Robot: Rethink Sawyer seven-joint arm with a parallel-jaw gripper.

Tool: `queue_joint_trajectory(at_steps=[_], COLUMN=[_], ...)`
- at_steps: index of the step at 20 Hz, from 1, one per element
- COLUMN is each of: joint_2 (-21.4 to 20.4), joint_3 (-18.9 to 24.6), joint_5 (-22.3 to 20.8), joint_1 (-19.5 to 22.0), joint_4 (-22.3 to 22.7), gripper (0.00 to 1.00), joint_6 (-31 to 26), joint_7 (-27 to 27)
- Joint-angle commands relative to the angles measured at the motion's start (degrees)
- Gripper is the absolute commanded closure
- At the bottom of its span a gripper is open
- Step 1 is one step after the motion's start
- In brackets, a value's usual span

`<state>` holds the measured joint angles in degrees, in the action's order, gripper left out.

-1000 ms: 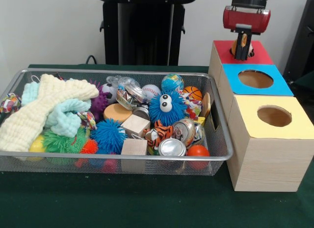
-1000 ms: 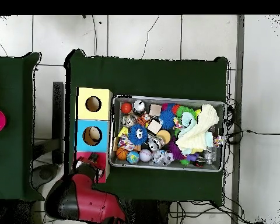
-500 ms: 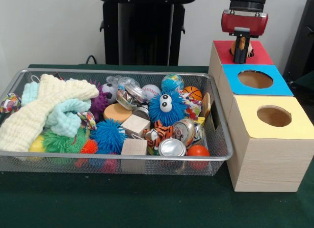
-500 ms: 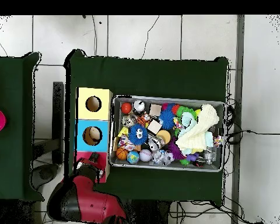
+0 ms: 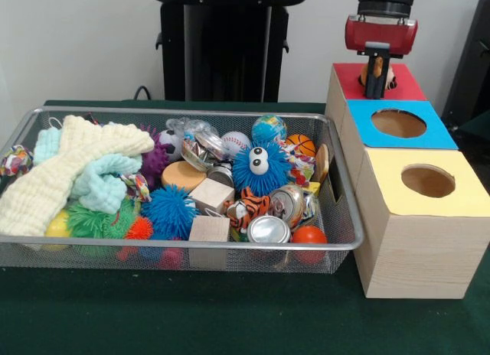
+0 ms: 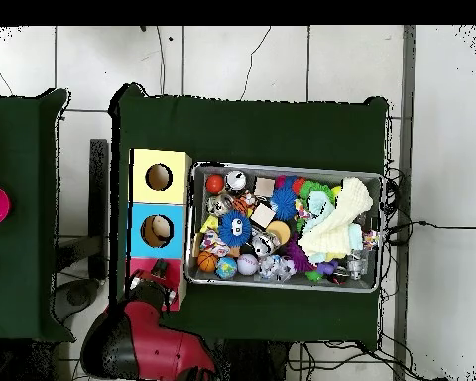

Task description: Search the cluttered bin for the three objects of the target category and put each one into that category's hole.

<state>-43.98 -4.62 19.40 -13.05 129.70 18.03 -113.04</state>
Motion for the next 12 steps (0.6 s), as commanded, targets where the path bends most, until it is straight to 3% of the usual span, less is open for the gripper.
queue_joint_trajectory(at_steps=[1, 7, 12], joint_2=[1.68, -3.19, -4.76], joint_3=[6.2, 3.35, 2.17], joint_5=[1.9, 5.7, 6.76], joint_1=[1.25, -2.13, -2.88], joint_4=[3.05, 3.21, 2.96], gripper=[1.0, 1.0, 1.0], joint_6=[-4.92, -10.76, -12.8], joint_7=[-15.95, -14.85, -14.05])
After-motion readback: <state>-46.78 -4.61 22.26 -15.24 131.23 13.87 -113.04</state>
